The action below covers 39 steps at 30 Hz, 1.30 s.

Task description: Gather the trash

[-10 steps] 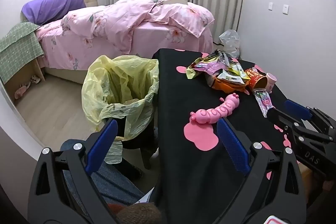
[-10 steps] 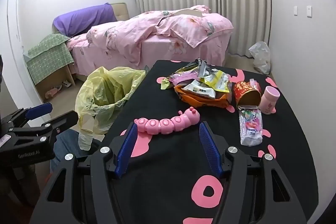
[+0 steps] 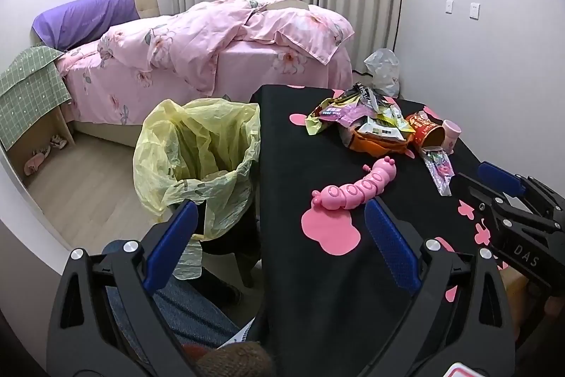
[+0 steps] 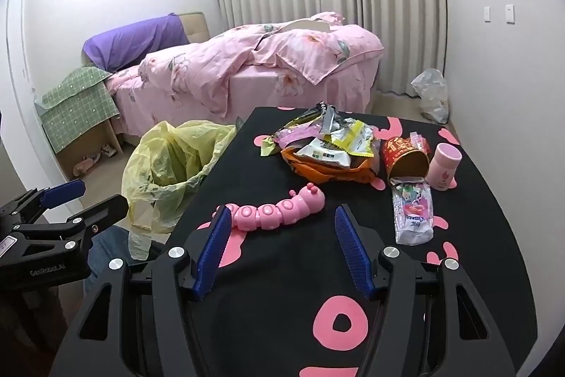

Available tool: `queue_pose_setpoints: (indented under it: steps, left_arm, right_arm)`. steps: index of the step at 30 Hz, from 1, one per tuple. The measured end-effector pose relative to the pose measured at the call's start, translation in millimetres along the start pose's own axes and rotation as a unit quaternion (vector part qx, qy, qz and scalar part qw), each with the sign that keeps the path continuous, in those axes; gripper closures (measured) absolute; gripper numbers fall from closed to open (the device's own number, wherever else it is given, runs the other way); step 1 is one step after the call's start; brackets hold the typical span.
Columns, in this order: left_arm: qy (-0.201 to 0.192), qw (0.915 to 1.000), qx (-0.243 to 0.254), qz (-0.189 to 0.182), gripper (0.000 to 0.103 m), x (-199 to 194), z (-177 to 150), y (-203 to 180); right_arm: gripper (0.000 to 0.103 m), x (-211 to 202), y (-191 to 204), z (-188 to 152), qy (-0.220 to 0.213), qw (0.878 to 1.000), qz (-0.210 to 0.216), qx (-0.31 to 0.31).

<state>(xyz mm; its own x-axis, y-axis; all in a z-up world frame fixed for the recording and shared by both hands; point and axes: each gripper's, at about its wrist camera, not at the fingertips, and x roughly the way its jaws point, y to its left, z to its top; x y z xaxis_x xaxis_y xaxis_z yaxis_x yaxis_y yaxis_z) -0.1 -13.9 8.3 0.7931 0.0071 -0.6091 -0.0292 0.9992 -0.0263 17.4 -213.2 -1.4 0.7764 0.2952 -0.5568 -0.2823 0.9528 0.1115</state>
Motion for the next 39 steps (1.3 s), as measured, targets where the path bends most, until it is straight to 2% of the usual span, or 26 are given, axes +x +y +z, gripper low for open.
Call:
queue_pose_setpoints:
  steps: [9, 39]
  left_arm:
    - [-0.018, 0.9998, 0.008, 0.005, 0.012, -1.5, -0.5, -8.0]
    - [-0.016, 0.9998, 0.007, 0.006, 0.012, -1.9, -2.1, -8.6]
  right_arm:
    - [0.045, -3.0, -1.2, 1.4, -0.003, 1.000, -0.004, -0.001]
    - [0.045, -3.3, -1.4, 0.3, -0.002, 1.000, -0.004, -0.004]
